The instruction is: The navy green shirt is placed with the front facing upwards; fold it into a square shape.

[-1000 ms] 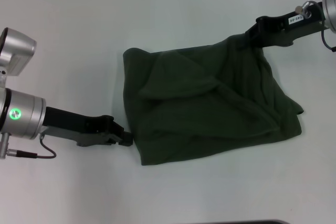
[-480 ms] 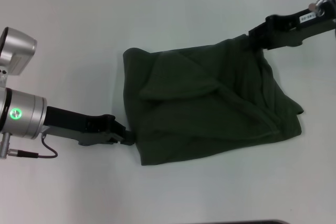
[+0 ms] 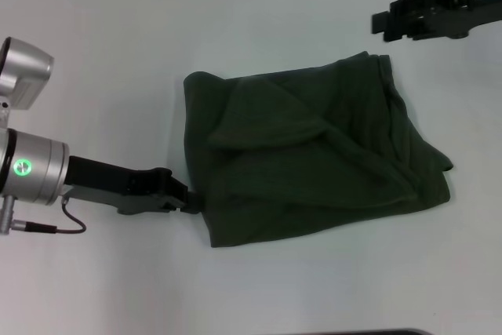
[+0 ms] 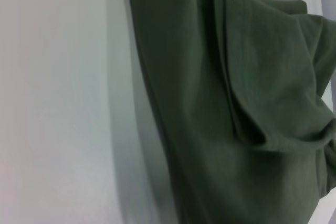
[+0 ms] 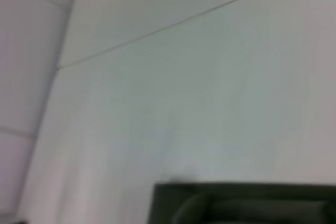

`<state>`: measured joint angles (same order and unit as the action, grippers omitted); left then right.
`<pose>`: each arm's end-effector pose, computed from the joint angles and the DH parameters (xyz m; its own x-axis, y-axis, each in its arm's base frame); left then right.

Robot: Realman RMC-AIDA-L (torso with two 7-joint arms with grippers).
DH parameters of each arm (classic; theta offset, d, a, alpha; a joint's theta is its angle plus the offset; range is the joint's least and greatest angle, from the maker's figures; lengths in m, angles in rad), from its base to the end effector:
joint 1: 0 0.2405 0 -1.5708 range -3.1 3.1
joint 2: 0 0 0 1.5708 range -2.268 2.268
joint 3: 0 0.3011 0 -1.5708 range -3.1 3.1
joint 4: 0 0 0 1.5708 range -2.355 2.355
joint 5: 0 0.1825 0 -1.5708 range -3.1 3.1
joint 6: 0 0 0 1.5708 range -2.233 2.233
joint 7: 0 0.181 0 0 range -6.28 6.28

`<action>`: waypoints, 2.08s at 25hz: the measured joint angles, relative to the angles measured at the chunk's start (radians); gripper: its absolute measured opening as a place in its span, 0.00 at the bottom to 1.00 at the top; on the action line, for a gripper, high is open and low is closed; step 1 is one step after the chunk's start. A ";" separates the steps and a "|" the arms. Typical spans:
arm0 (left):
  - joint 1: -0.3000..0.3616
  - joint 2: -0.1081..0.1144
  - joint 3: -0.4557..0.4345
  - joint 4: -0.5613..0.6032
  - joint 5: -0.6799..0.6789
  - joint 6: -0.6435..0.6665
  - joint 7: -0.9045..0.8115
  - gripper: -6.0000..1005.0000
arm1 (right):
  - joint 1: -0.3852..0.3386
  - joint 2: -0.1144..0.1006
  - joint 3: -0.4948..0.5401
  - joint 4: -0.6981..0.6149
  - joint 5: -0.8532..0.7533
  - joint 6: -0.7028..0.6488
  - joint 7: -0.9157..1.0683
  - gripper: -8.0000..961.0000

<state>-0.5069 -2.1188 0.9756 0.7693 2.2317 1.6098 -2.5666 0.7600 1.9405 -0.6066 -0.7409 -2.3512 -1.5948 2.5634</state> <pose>-0.2775 0.2857 -0.1029 0.1250 0.9922 0.0001 0.9813 -0.1237 0.1473 0.2538 0.4076 0.0050 0.1878 -0.9351 -0.3005 -0.9767 -0.2103 0.0439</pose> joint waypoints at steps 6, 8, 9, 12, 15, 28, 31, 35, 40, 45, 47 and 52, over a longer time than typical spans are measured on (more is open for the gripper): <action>-0.001 0.006 -0.020 0.001 0.000 0.001 0.001 0.03 | 0.029 0.012 -0.084 0.084 0.012 0.001 -0.006 0.35; -0.001 0.007 -0.029 0.001 0.000 0.003 0.002 0.03 | 0.036 0.016 -0.115 0.127 0.010 0.055 -0.007 0.35; -0.001 0.007 -0.030 0.002 0.000 0.003 0.002 0.03 | 0.038 0.019 -0.133 0.140 0.008 0.089 -0.007 0.35; -0.003 0.008 -0.031 0.003 0.001 0.004 0.002 0.04 | 0.038 0.028 -0.197 0.152 0.000 0.170 -0.002 0.35; -0.008 0.008 -0.031 0.003 0.002 0.004 0.002 0.04 | 0.034 0.028 -0.229 0.131 -0.020 0.215 0.005 0.35; -0.012 0.017 -0.050 0.004 0.001 0.010 0.002 0.05 | 0.041 0.029 -0.219 0.042 0.113 0.089 -0.015 0.35; -0.007 0.027 -0.087 0.016 0.001 0.044 0.002 0.06 | 0.074 0.046 -0.263 0.030 0.134 -0.005 -0.039 0.35; 0.015 0.035 -0.169 0.086 0.002 0.134 0.013 0.06 | 0.119 0.086 -0.391 0.027 0.130 0.001 -0.138 0.35; 0.022 0.053 -0.326 0.108 -0.018 0.327 0.096 0.07 | 0.156 0.128 -0.470 0.021 0.118 0.075 -0.256 0.45; 0.044 0.057 -0.340 0.104 -0.014 0.363 0.096 0.11 | 0.182 0.144 -0.510 0.016 0.057 0.096 -0.247 0.66; 0.045 0.057 -0.341 0.101 -0.015 0.360 0.090 0.19 | 0.188 0.147 -0.537 0.016 0.054 0.107 -0.244 0.74; 0.045 0.061 -0.344 0.100 -0.017 0.349 0.083 0.35 | 0.212 0.155 -0.620 0.012 0.075 0.136 -0.268 0.83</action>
<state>-0.4618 -2.0582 0.6318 0.8691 2.2146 1.9590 -2.4840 0.9717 2.0959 -1.2263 -0.7289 -2.2757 -1.4586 2.2958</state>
